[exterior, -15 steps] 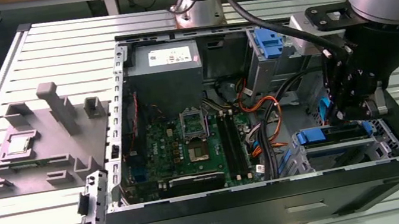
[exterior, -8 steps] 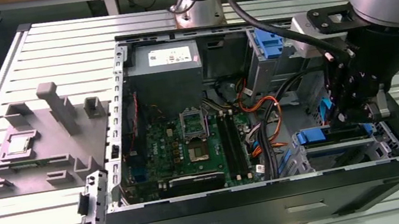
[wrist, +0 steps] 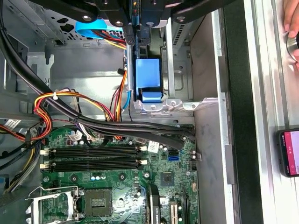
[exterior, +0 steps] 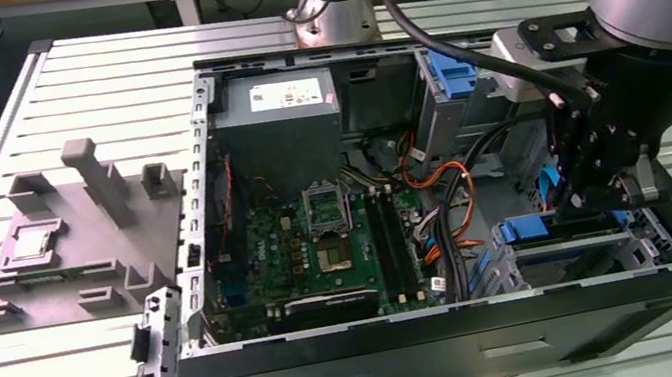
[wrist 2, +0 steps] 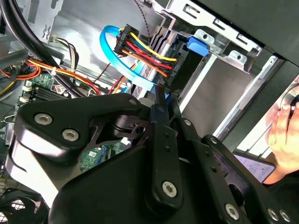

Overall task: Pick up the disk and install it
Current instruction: 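Insert the second disk wire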

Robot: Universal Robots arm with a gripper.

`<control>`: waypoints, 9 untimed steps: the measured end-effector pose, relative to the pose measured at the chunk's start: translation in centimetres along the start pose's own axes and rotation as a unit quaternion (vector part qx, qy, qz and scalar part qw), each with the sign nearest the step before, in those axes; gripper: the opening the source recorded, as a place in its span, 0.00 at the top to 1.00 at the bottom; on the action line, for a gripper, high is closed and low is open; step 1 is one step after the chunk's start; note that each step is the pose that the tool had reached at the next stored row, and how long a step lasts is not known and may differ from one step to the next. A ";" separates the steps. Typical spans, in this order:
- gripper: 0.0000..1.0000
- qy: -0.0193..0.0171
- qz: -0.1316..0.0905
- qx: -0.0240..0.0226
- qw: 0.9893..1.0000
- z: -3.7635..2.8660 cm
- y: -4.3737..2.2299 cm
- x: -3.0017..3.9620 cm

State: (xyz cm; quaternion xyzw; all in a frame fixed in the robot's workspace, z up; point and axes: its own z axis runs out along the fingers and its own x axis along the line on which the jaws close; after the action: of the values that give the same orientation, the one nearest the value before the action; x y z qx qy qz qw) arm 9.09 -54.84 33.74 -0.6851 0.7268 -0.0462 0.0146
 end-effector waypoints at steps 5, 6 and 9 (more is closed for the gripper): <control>0.84 0.000 -0.001 0.002 1.000 0.13 0.01 0.00; 0.84 0.000 -0.001 0.002 1.000 0.14 0.01 0.00; 0.84 0.000 -0.002 0.003 1.000 0.22 0.02 0.00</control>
State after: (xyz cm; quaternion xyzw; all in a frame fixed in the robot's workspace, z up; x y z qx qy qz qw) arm 9.09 -54.85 33.52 -0.6863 0.7256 -0.0479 0.0164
